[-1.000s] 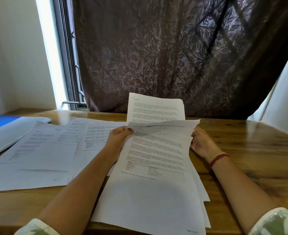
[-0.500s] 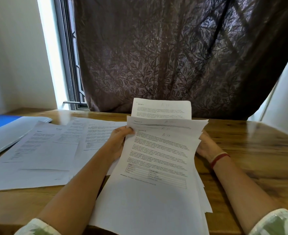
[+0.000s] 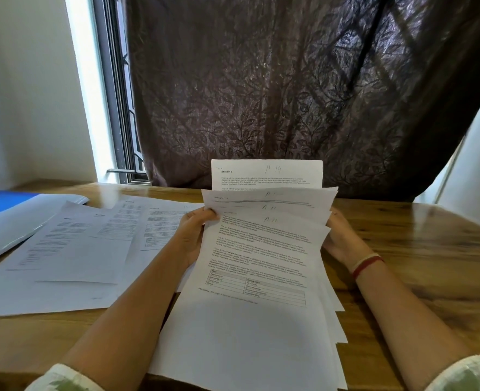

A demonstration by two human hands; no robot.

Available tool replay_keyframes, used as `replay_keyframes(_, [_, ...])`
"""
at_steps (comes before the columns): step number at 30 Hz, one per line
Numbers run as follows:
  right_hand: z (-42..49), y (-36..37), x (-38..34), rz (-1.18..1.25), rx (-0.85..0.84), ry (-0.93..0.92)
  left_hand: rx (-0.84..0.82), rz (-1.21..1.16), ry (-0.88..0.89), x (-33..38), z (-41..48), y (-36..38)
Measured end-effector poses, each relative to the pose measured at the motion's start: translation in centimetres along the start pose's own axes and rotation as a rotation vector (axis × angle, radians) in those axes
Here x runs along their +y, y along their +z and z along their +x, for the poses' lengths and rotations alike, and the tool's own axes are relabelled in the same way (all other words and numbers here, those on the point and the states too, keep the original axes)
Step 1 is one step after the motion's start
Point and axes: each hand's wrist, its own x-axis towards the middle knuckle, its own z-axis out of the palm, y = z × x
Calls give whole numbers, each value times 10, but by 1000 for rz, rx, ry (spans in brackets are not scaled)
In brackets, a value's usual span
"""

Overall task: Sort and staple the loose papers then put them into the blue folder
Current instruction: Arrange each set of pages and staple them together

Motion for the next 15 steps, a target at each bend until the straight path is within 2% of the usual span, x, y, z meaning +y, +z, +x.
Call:
replay_keyframes(3, [-3,-1,-2,-79,-94,-9,74,-11,-25,-1,1,0])
replay_keyframes(6, [-4,-7,2,-7,-156,-58,164,-38,-24,0,-2,1])
replay_keyframes(13, [-4,1,10,31,-145,-2,317,-47,-13,-1,-5,1])
replay_keyframes(15, [-4,1,10,18,-204,16,368,-57,-16,0,-5,1])
